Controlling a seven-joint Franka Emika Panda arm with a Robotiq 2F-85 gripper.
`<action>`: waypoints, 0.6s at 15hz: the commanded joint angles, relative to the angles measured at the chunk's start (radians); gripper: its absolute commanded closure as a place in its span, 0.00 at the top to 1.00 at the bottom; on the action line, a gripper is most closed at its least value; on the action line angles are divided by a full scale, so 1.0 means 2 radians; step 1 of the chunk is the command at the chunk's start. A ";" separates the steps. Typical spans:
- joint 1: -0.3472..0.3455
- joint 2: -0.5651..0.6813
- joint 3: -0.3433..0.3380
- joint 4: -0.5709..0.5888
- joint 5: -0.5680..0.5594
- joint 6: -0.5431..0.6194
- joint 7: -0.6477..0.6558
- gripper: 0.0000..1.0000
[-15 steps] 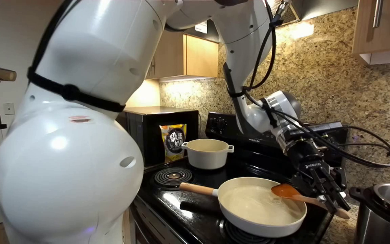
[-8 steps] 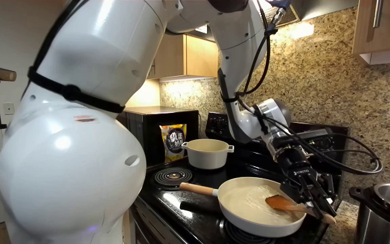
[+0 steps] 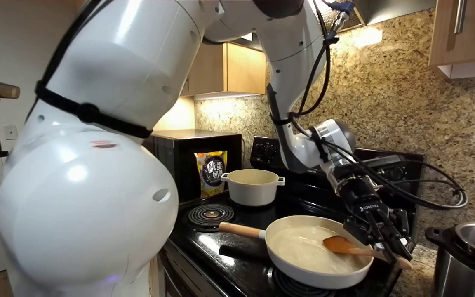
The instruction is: Use the wooden spatula to stir the pan
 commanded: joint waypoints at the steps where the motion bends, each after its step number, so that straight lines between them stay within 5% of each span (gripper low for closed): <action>1: 0.010 0.017 0.013 0.032 0.009 -0.023 0.005 0.10; 9: 0.043 0.025 0.041 0.001 -0.008 -0.043 0.012 0.10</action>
